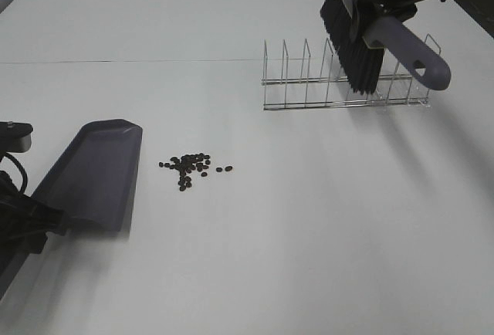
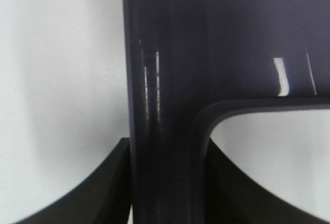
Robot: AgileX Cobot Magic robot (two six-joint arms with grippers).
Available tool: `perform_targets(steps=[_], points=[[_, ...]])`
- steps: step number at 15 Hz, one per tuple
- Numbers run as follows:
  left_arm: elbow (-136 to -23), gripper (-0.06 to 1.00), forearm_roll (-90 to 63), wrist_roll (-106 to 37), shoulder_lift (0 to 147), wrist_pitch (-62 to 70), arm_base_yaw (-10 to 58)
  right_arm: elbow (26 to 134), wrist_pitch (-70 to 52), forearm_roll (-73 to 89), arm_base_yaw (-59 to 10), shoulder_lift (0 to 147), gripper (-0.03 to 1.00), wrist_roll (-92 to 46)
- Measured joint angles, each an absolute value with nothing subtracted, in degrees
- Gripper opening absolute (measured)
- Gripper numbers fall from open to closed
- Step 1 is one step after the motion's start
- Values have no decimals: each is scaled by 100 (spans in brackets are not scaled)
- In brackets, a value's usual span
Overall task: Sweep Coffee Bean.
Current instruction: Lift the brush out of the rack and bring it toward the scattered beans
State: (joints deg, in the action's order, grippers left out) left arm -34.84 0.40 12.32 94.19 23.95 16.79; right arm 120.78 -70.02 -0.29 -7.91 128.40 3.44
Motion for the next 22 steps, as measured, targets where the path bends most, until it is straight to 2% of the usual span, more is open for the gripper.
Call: perform_targets(steps=[6,9,15,17,22], points=[[-3489,34,218,1215,9419,2785,1679,12078,-7024,0,-791,12124,36,235],[-3736,34,367,1215,9419,3163,1679,11608,-7019,0,-791,11557,36,223],[-4160,34,716,1215,9419,3701,1679,9889,-7030,0,-791,10199,36,195],[-4165,34,951,1215,9419,3701,1679,8623,-6996,138,-791,9385,36,195],[-4349,34,1461,1215,9419,3850,1679,6870,-6240,212,-791,8508,36,195]])
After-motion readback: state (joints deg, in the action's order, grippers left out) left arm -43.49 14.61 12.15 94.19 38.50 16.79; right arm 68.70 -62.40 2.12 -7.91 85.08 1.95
